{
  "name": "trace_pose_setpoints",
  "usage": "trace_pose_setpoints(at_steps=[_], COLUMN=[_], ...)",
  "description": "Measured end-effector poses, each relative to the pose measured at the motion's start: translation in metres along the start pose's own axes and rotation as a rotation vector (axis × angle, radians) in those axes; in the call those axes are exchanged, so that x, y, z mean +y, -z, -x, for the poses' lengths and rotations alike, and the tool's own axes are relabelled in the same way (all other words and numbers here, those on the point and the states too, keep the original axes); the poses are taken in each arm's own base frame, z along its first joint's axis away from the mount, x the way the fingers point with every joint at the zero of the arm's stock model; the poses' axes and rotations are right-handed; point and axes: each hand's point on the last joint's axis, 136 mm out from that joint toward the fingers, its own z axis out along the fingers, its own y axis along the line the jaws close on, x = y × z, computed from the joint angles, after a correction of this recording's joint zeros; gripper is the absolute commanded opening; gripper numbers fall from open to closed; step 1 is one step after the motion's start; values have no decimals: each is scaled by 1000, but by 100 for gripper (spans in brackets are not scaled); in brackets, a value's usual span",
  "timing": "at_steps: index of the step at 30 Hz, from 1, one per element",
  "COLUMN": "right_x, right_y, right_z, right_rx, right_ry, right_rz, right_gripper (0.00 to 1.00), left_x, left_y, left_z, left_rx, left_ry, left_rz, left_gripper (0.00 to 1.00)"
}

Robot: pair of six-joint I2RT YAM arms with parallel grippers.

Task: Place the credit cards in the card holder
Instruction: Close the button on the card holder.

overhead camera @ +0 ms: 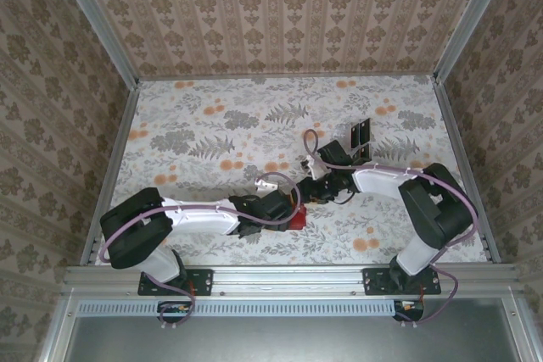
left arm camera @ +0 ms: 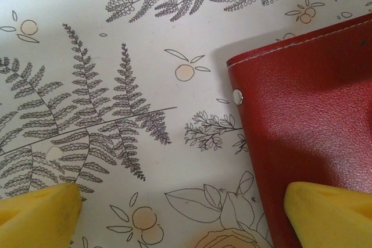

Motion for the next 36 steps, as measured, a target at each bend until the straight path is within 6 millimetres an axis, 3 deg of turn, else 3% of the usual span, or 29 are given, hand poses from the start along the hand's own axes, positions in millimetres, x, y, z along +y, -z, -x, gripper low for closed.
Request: trace_pose_setpoints(at_steps=[9, 13, 19, 23, 31, 36], right_x=[12, 12, 6, 5, 13, 7], right_y=[54, 64, 59, 50, 23, 17], right_z=[24, 15, -12, -17, -11, -15], right_rx=[-197, -232, -194, -167, -106, -76], right_ry=[-10, -33, -51, -42, 25, 39], right_rz=[-156, -273, -458, -571, -748, -826], right_gripper=[56, 55, 54, 54, 52, 51], left_x=[2, 7, 33, 60, 98, 103], left_y=[4, 13, 28, 32, 32, 29], left_z=[4, 18, 62, 83, 100, 99], left_rx=[-11, -39, -121, -156, -175, -169], left_ry=[2, 35, 142, 200, 268, 275], left_rz=[5, 4, 20, 50, 86, 80], left_gripper=[100, 100, 100, 100, 100, 100])
